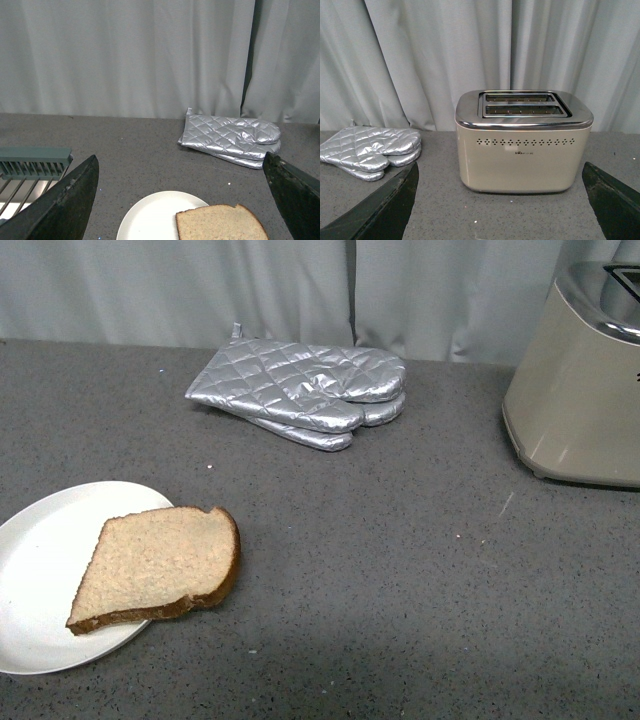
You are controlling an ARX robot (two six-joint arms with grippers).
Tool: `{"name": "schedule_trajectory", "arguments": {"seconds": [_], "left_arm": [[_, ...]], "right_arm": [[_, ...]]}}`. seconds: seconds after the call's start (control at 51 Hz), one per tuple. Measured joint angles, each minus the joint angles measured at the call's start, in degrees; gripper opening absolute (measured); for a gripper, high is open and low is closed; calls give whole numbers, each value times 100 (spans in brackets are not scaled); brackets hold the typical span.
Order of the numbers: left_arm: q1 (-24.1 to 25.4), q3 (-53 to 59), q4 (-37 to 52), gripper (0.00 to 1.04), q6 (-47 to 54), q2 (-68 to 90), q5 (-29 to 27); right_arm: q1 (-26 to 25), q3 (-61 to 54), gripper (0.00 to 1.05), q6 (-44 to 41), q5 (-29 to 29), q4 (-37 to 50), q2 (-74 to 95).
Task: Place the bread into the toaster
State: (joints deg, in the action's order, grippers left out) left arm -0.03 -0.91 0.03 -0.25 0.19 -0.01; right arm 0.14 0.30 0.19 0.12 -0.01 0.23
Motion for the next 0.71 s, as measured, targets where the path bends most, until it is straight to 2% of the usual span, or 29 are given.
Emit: {"name": "schedule_trajectory", "arguments": {"seconds": [0.706], "left_arm": [[0,0,0,98,0,0,0]], "right_arm": [[0,0,95,0,0,0,0]]}}
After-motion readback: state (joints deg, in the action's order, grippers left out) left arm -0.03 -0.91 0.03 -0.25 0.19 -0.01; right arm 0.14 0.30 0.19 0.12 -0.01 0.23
